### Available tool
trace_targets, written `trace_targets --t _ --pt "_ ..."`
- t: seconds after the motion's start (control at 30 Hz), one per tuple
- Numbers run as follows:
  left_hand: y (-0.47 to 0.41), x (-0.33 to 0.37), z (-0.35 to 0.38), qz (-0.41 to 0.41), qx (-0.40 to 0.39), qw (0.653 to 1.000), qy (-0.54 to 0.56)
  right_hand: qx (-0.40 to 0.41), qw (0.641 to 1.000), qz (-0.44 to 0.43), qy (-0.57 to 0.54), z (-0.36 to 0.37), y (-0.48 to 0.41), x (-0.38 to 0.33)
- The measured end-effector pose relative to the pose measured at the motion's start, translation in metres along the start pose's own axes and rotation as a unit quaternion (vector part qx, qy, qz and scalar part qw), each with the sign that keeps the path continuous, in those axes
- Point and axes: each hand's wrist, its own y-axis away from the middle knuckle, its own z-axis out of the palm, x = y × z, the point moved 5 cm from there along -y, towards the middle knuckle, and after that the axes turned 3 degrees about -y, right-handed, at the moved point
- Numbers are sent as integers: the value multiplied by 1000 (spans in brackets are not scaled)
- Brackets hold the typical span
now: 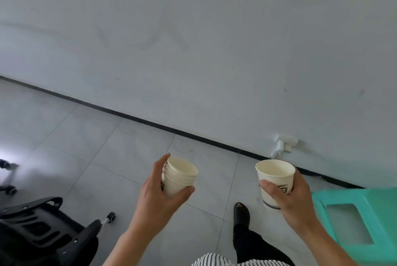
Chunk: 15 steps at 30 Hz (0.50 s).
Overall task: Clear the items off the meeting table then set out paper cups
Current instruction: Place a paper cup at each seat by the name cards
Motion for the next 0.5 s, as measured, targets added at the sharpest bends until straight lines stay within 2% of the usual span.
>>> trace_targets --t 0.17,0.27,0.5 --pt "-78 33 3 -34 58 997 24 -106 994 -2 8 38 -117 -21" --pt "-109 39 -11 -68 106 991 44 -177 983 -33 28 74 -182 -46" --pt "-139 -10 -76 -163 255 950 84 -319 942 -89 51 209 -272 -80"
